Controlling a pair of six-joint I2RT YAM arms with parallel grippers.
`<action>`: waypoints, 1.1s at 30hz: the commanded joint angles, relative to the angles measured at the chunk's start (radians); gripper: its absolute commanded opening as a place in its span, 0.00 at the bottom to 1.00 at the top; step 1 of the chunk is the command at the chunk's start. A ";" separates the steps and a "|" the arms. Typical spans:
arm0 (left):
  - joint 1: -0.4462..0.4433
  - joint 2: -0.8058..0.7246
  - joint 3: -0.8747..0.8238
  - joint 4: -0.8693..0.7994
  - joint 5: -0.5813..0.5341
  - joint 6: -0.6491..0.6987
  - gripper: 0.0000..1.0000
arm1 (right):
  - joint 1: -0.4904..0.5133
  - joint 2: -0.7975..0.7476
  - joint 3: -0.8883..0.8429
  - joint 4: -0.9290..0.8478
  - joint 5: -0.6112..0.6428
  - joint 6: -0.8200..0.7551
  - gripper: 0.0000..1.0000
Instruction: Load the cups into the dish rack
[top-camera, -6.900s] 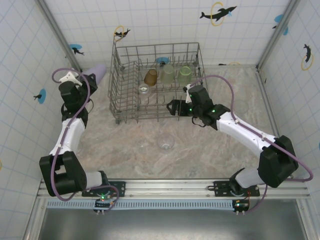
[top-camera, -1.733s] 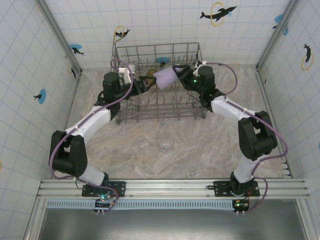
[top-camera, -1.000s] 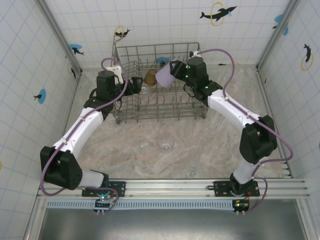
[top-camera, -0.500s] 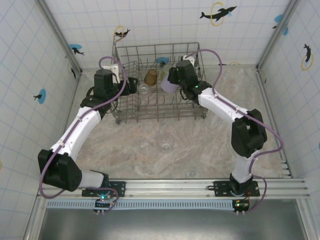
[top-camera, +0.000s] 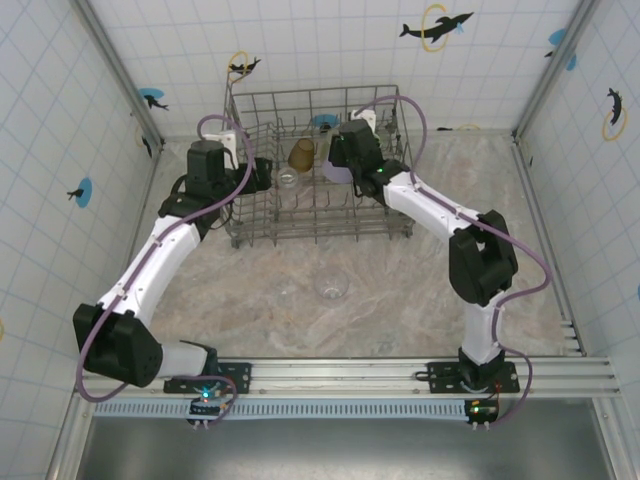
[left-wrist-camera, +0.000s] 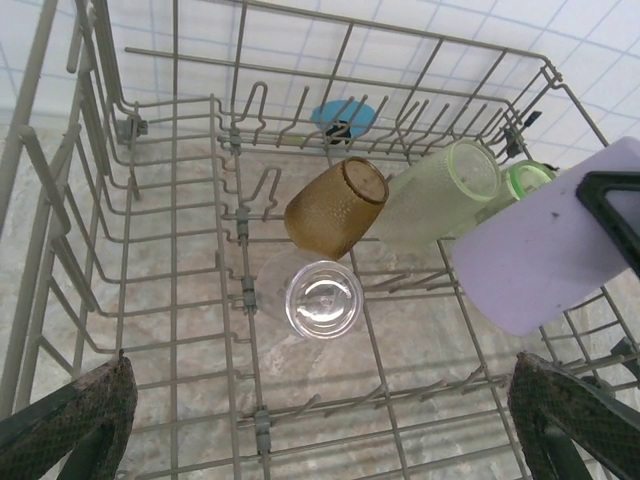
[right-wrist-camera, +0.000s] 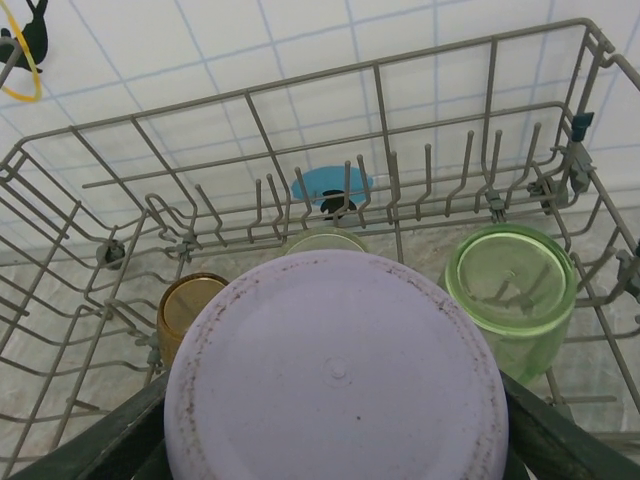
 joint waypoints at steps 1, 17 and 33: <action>0.008 -0.026 -0.024 -0.013 -0.017 0.022 0.97 | 0.017 0.033 0.071 0.026 0.032 -0.031 0.57; 0.034 -0.014 -0.051 -0.003 0.008 -0.029 0.97 | 0.051 0.159 0.142 0.055 0.111 -0.133 0.58; 0.057 -0.007 -0.060 0.007 0.035 -0.039 0.97 | 0.048 0.272 0.194 0.062 0.106 -0.132 0.63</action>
